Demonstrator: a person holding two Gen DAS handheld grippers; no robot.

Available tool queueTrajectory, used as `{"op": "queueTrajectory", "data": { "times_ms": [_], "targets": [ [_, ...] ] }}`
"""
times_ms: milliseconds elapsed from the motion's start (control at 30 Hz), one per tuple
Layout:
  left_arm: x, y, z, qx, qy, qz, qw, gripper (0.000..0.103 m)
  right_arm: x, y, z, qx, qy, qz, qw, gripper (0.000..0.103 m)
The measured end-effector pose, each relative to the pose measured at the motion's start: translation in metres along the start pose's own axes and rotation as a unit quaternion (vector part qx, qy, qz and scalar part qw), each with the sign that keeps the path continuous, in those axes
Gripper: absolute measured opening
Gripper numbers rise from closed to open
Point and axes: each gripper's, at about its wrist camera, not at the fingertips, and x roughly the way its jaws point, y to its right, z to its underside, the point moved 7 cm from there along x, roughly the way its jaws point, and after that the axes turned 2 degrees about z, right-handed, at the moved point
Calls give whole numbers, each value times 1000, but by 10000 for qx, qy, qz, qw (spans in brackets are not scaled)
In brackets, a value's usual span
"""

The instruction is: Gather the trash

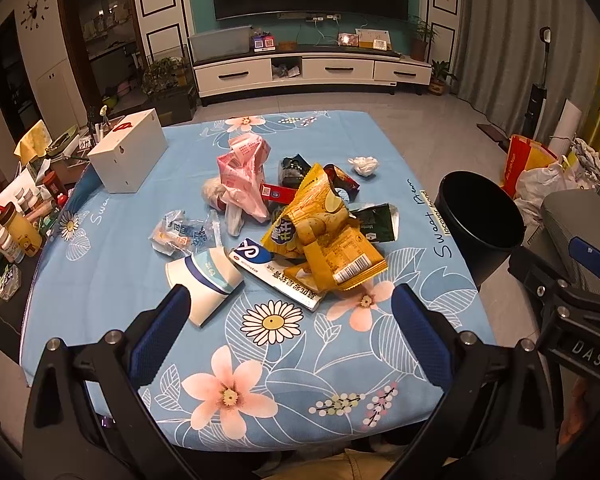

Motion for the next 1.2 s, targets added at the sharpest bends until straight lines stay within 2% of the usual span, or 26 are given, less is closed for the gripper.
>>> {"op": "queueTrajectory", "data": {
  "times_ms": [1200],
  "targets": [
    [3, -1, 0, -20, 10, 16, 10000, 100, 1, 1, 1, 14, 3, -11, 10000, 100]
  ]
}}
